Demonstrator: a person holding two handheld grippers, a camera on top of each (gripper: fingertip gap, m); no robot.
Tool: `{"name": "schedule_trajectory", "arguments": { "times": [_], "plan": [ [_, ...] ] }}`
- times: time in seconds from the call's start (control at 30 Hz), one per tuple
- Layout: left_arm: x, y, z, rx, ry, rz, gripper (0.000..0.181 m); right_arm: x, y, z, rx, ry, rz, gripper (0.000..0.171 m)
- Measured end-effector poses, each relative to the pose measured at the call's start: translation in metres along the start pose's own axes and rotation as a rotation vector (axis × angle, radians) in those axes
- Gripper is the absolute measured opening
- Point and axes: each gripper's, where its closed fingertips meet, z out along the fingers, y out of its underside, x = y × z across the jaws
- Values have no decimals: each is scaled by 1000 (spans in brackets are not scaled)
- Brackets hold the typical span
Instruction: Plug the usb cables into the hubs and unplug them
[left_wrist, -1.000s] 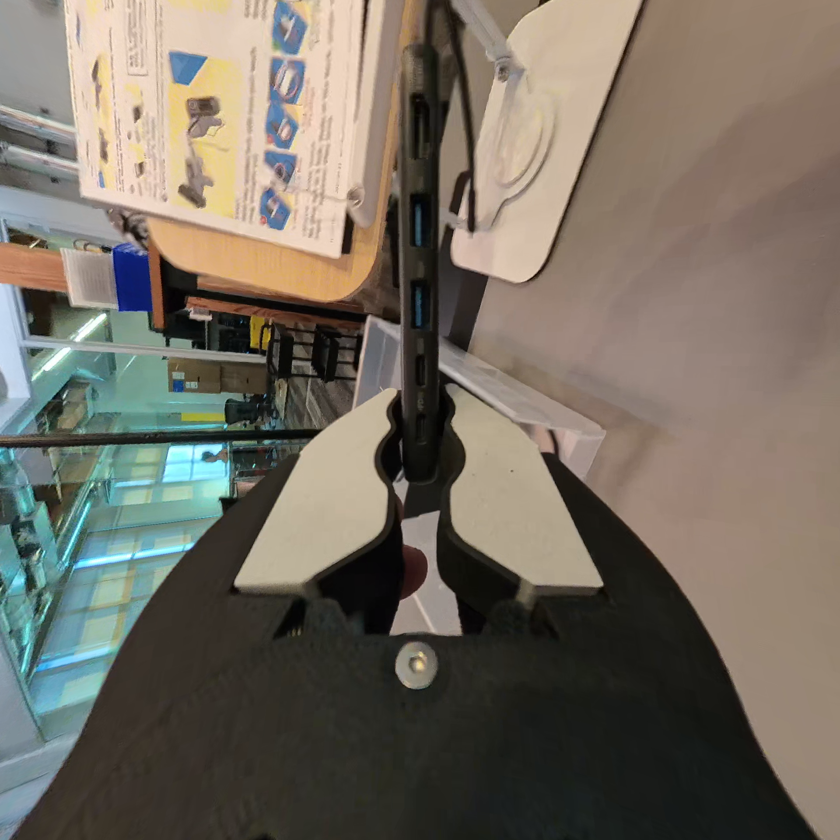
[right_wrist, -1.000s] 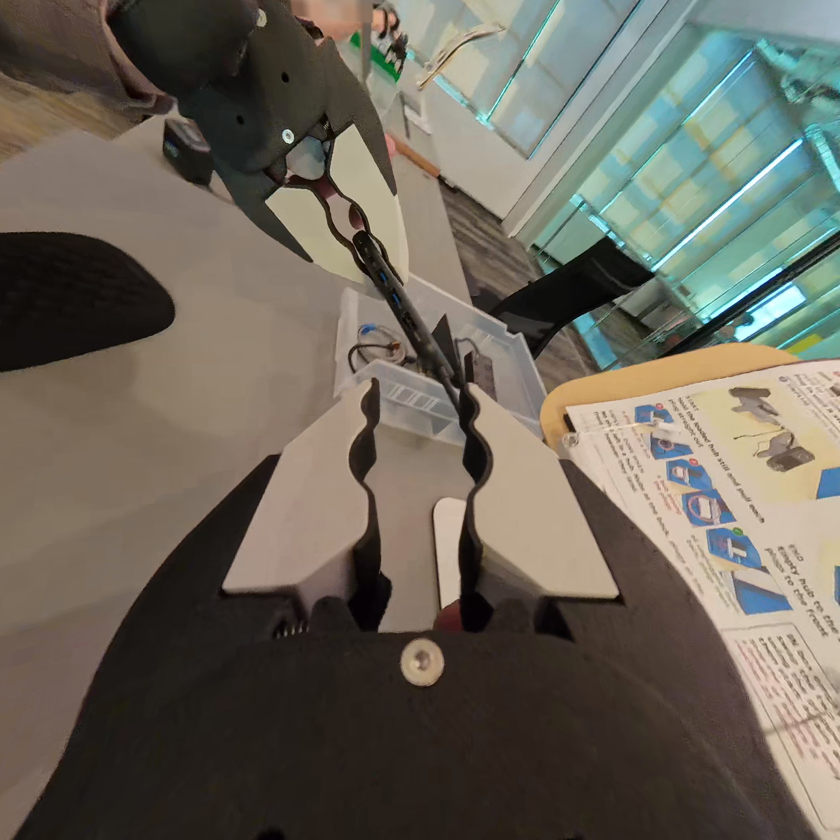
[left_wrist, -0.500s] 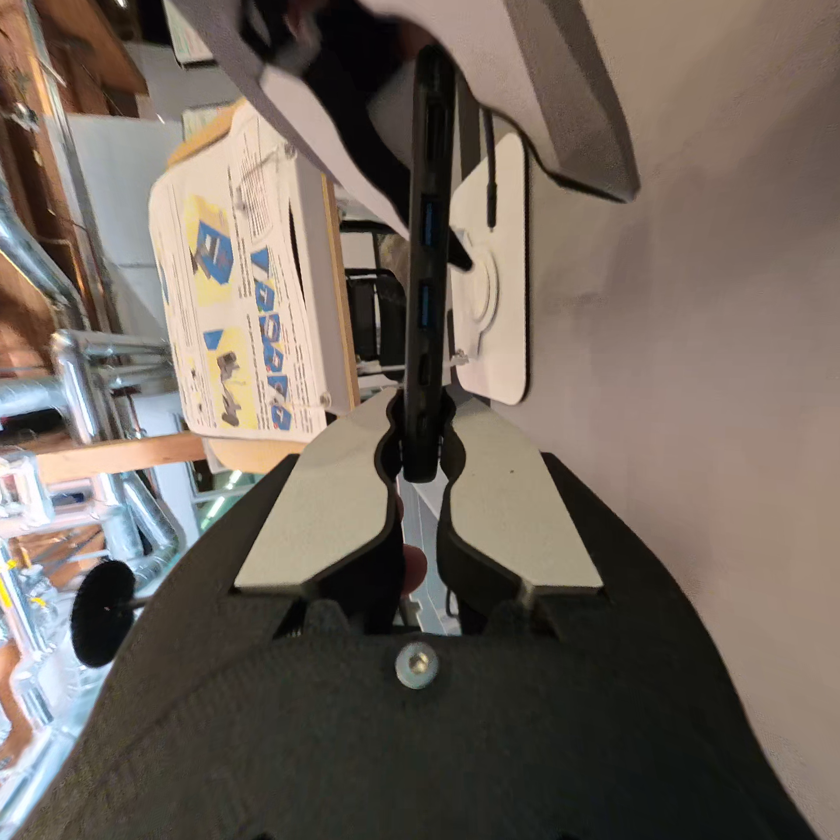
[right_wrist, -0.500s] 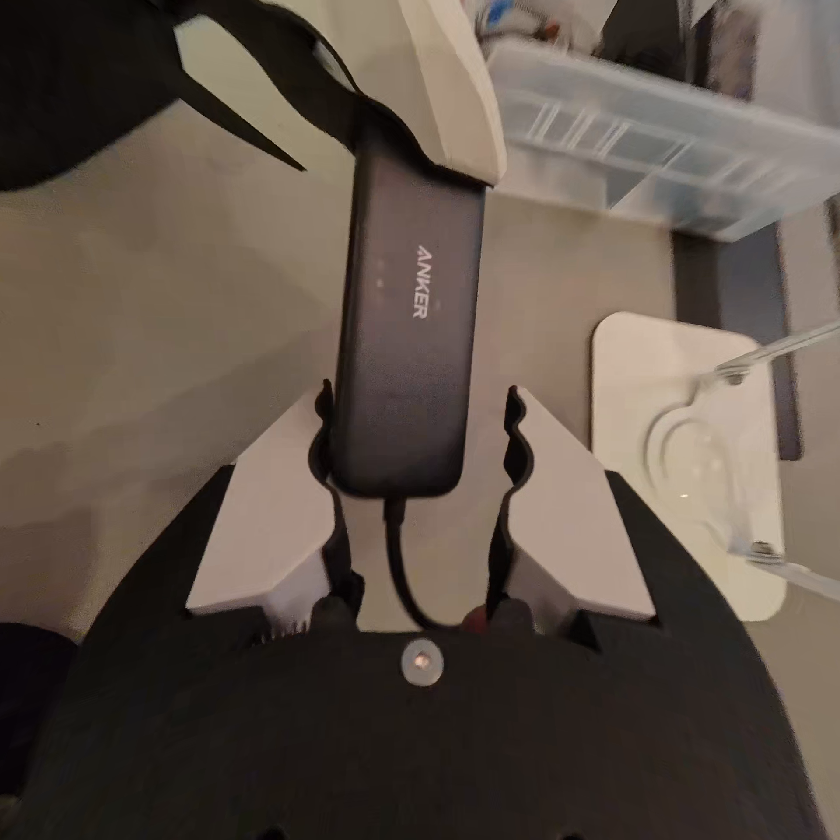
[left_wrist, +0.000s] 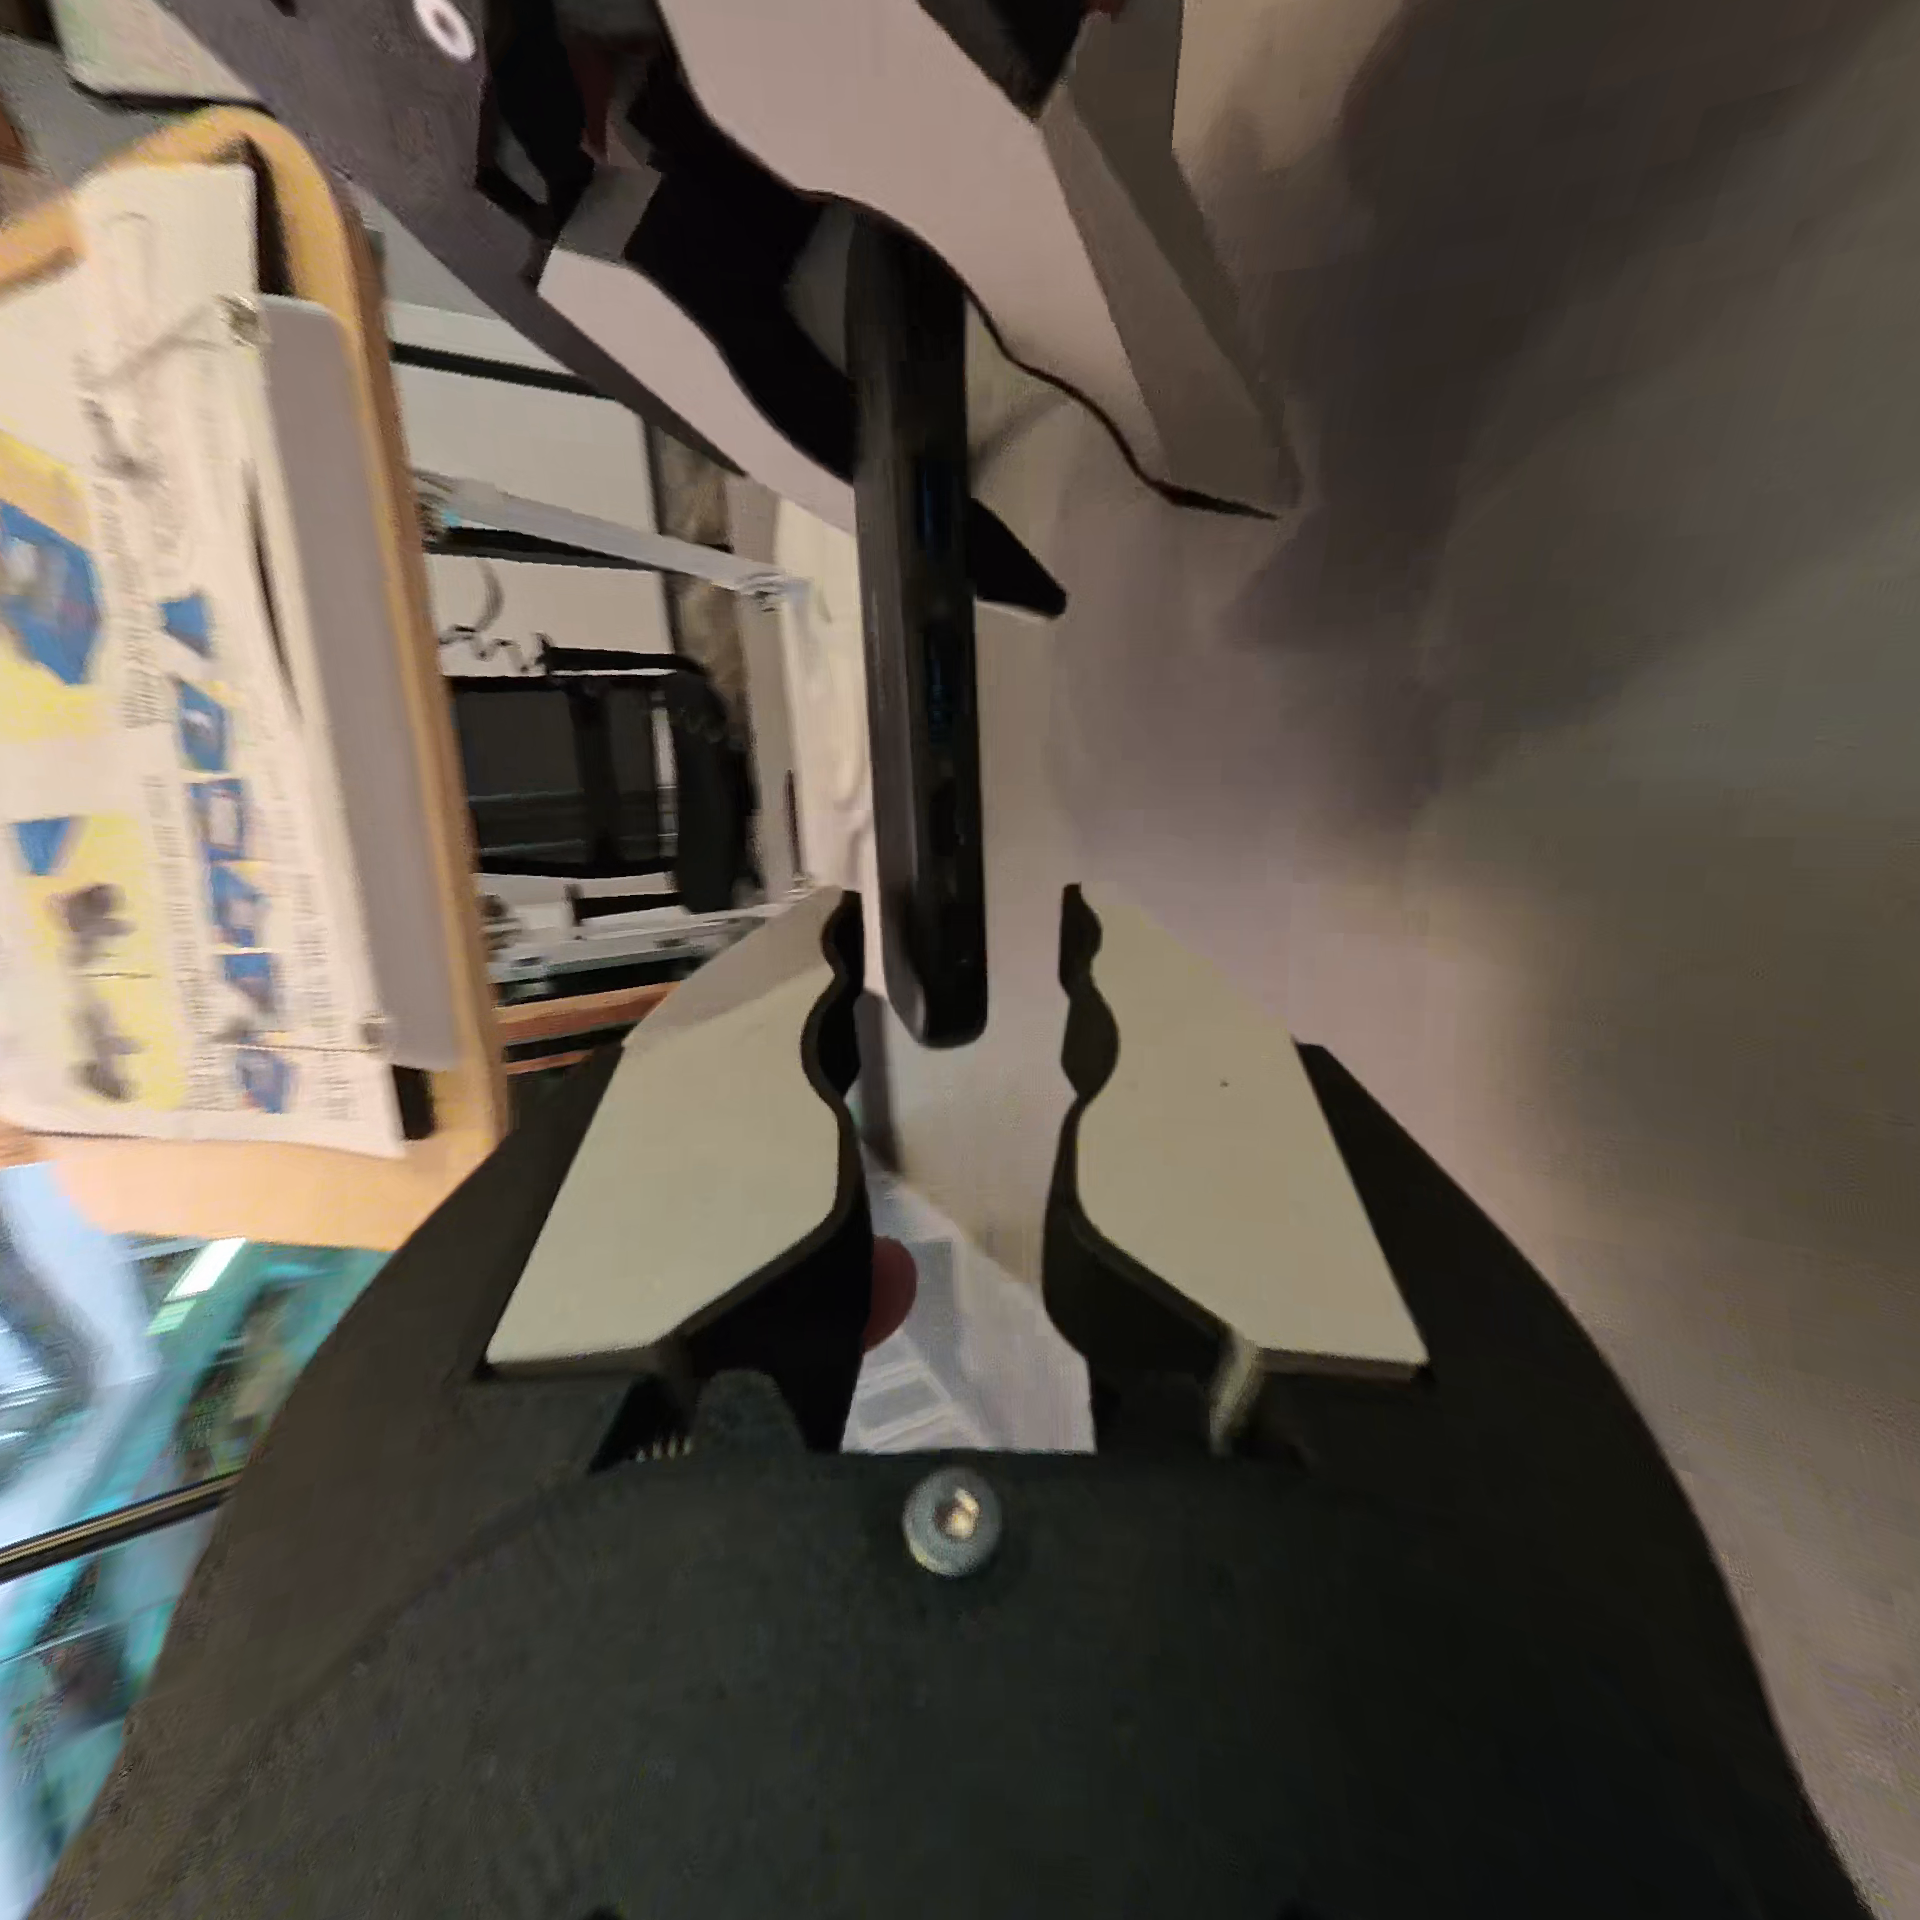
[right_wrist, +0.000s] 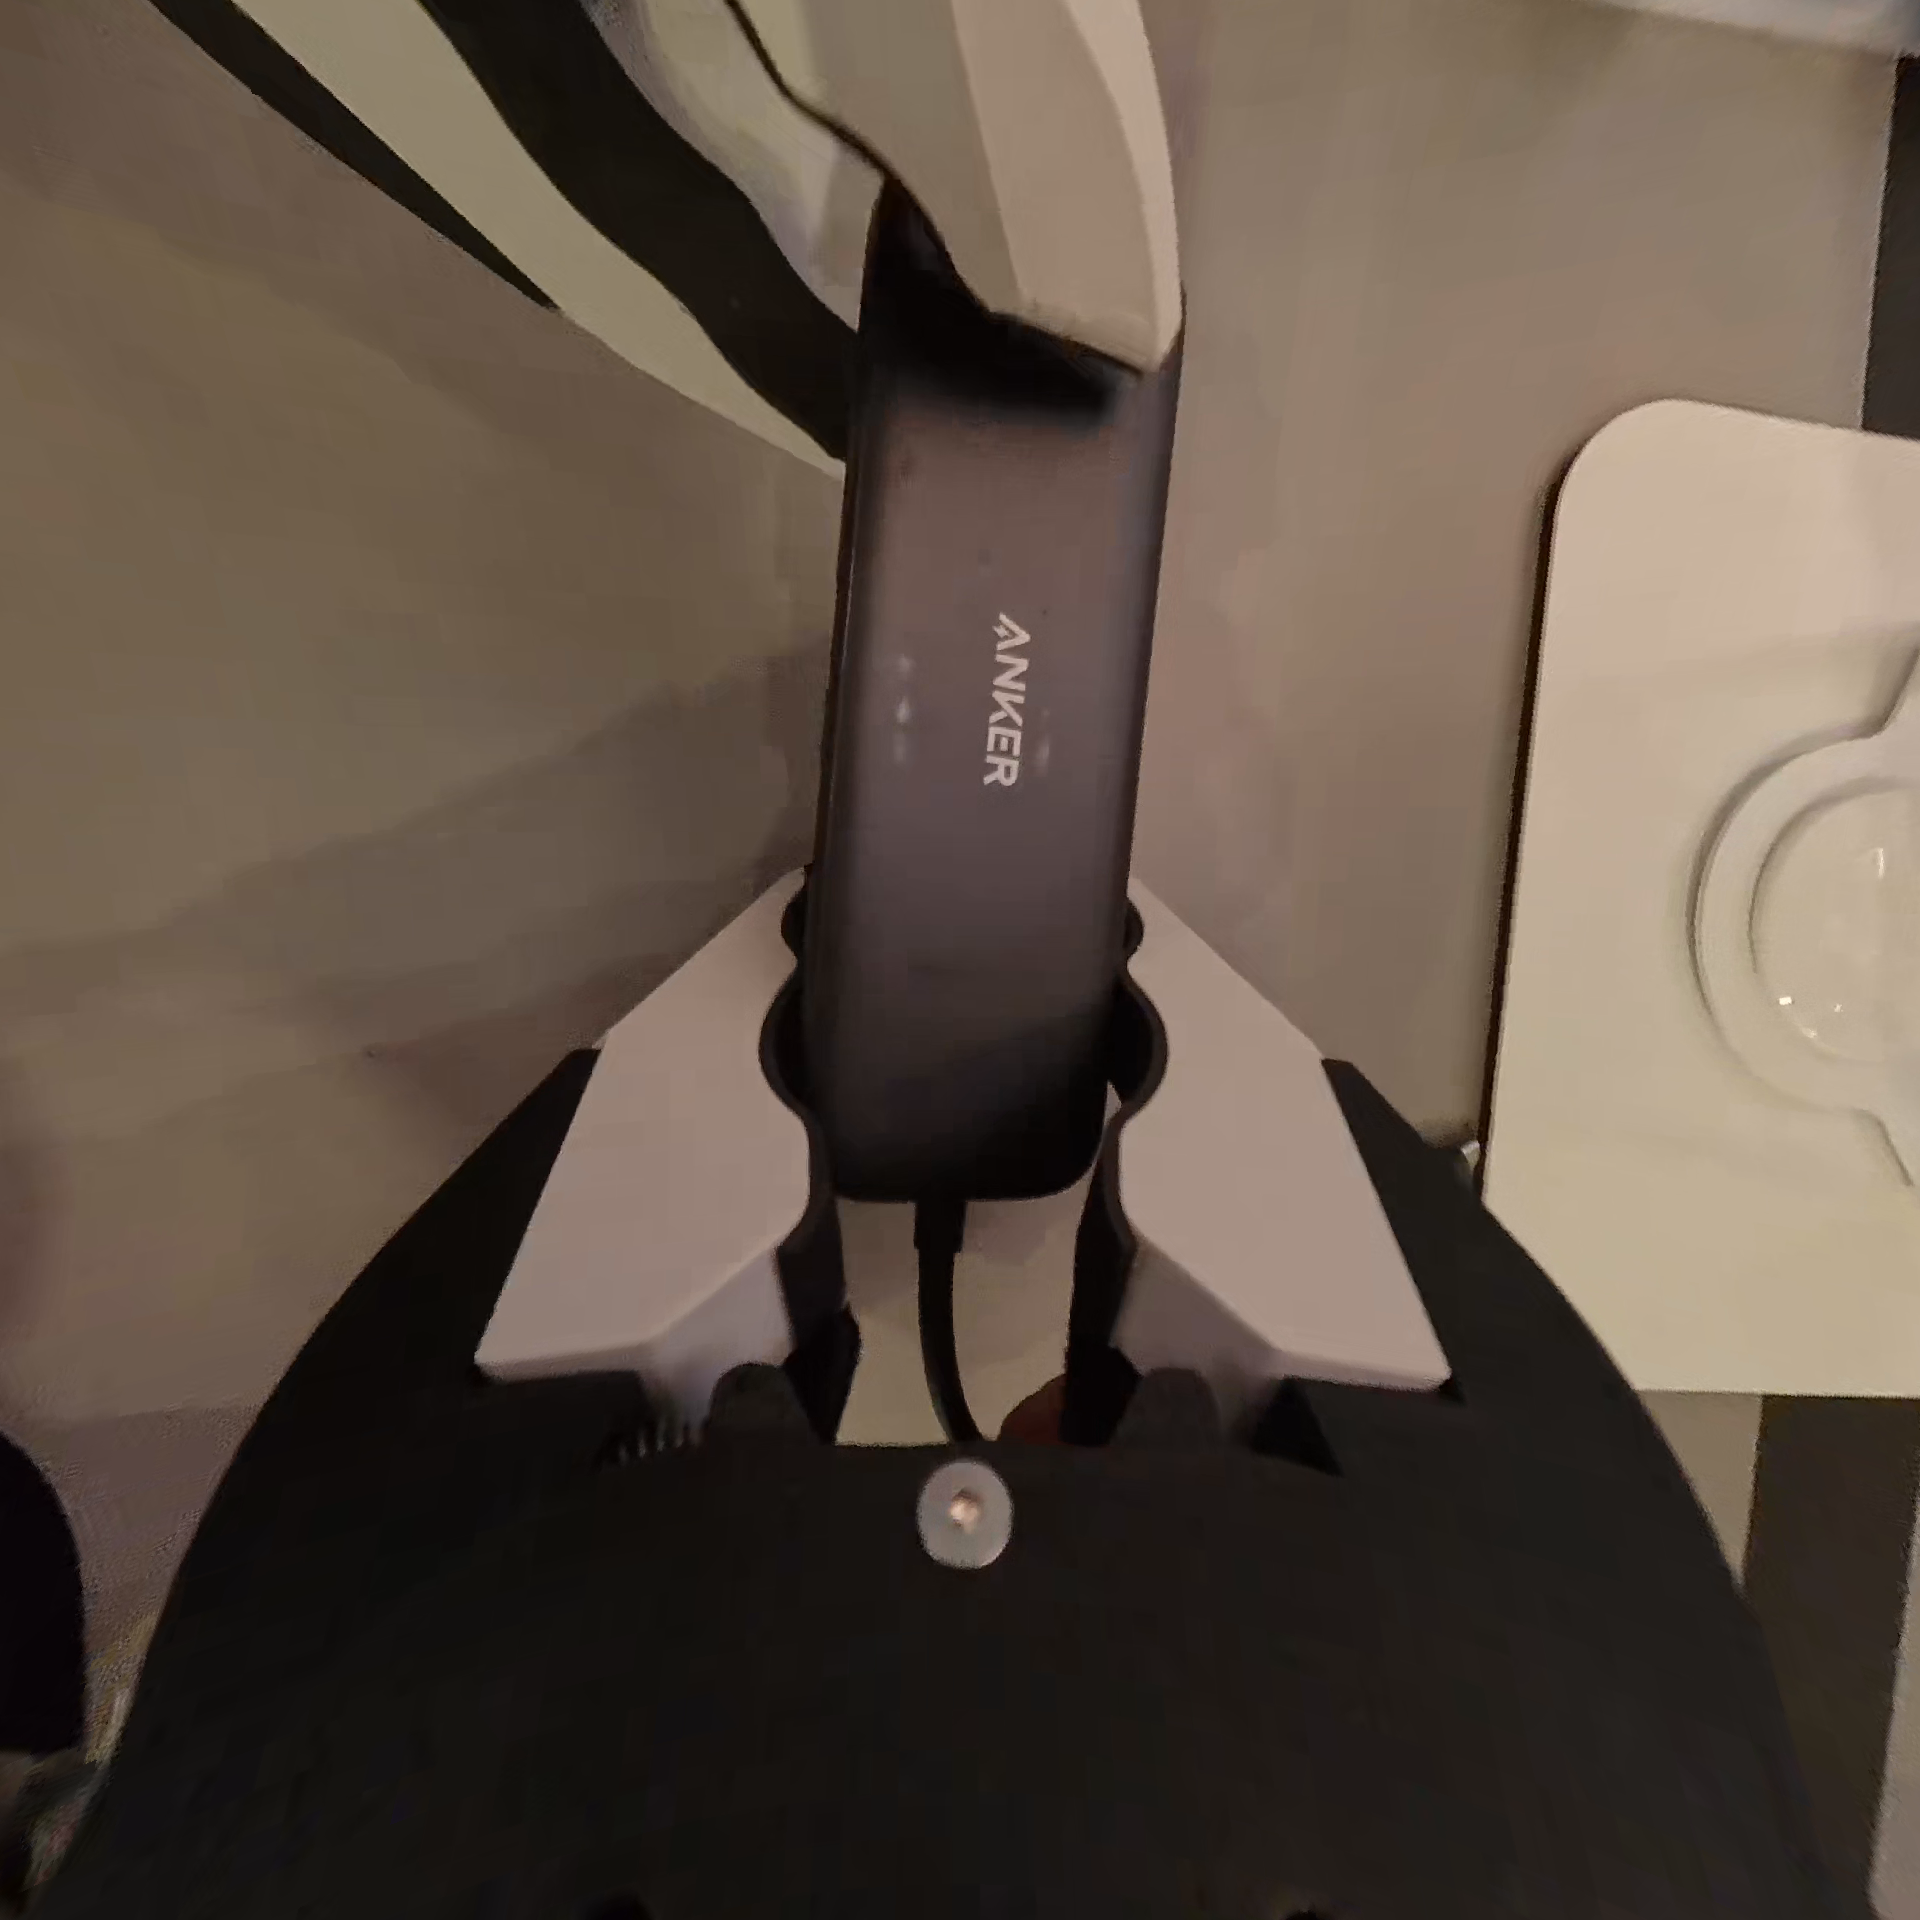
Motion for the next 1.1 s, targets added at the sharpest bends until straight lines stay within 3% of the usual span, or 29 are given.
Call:
{"name": "schedule_trajectory", "arguments": {
  "times": [0.13, 0.37, 0.43, 0.57, 0.67, 0.77, 0.9, 1.1],
  "plan": [
    [15, -2, 1, 17, 183, -176, 42, -1, 10, 8, -81, 12, -41, 51],
    [35, 0, 11, -14, 400, -272, 35, -3, 11, 15, -121, 8, -42, 49],
    [42, 1, 11, -26, 445, -262, 18, -4, 9, 16, -99, -4, -35, 36],
    [47, 4, 18, -40, 399, -216, 13, -5, 9, 17, -82, -19, -9, 31],
    [46, 8, 21, -54, 354, -179, 13, -5, 13, 14, -91, -20, 11, 45],
    [46, 8, 22, -51, 333, -148, 13, -7, 9, 3, -57, -26, 8, 43],
    [45, 11, 24, -56, 306, -94, 12, -10, -3, -5, 19, -44, 1, 23],
    [51, 14, 23, -87, 322, 6, 19, -12, -1, 5, 21, -67, 16, 24]
  ]
}}
